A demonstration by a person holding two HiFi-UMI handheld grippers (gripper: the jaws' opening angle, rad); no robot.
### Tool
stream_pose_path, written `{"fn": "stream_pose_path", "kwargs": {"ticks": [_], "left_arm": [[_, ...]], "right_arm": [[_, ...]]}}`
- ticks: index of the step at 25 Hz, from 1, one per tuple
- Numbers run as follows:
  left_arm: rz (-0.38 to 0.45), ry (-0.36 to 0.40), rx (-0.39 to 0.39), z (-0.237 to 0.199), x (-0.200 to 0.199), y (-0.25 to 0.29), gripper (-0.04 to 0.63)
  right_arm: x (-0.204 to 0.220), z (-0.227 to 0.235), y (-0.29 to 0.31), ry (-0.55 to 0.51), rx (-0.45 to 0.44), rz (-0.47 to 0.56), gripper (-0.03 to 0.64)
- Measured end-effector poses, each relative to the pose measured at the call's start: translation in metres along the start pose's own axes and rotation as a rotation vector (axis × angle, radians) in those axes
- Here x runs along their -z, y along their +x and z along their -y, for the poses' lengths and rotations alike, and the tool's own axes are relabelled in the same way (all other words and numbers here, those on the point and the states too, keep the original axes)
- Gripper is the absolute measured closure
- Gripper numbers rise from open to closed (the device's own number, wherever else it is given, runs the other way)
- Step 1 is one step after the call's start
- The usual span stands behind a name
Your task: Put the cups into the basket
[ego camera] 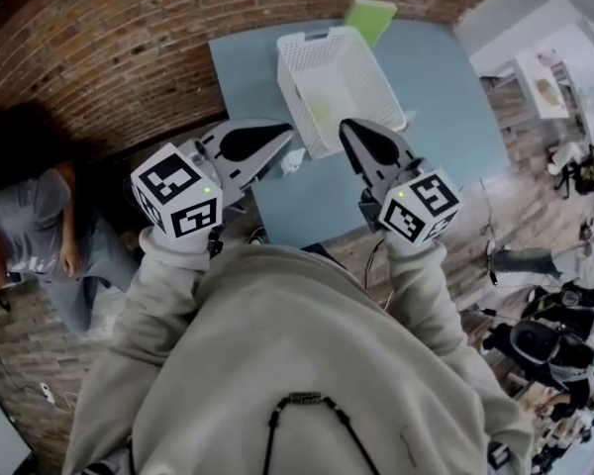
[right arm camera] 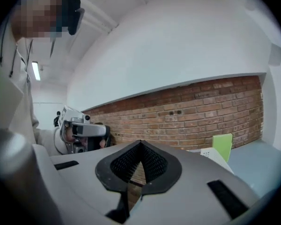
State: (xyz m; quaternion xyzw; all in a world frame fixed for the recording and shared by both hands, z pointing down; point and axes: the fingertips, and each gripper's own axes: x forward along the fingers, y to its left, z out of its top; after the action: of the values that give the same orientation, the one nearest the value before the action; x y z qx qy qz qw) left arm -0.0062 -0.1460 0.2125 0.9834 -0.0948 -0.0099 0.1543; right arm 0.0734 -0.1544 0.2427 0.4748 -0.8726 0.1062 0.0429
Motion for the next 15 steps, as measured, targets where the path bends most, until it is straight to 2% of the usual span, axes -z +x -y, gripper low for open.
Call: {"fn": "stream_pose_path", "kwargs": {"ticks": [6, 15], "left_arm": [[0.046, 0.032, -0.024, -0.01, -0.022, -0.013, 0.6], [0.043, 0.057, 0.007, -0.007, -0.031, -0.001, 0.6]], "right_arm": [[-0.024, -0.02, -0.004, -0.046, -0.011, 0.007, 0.606], [-0.035, -0.03, 0.008, -0.072, -0.041, 0.021, 0.606]]}}
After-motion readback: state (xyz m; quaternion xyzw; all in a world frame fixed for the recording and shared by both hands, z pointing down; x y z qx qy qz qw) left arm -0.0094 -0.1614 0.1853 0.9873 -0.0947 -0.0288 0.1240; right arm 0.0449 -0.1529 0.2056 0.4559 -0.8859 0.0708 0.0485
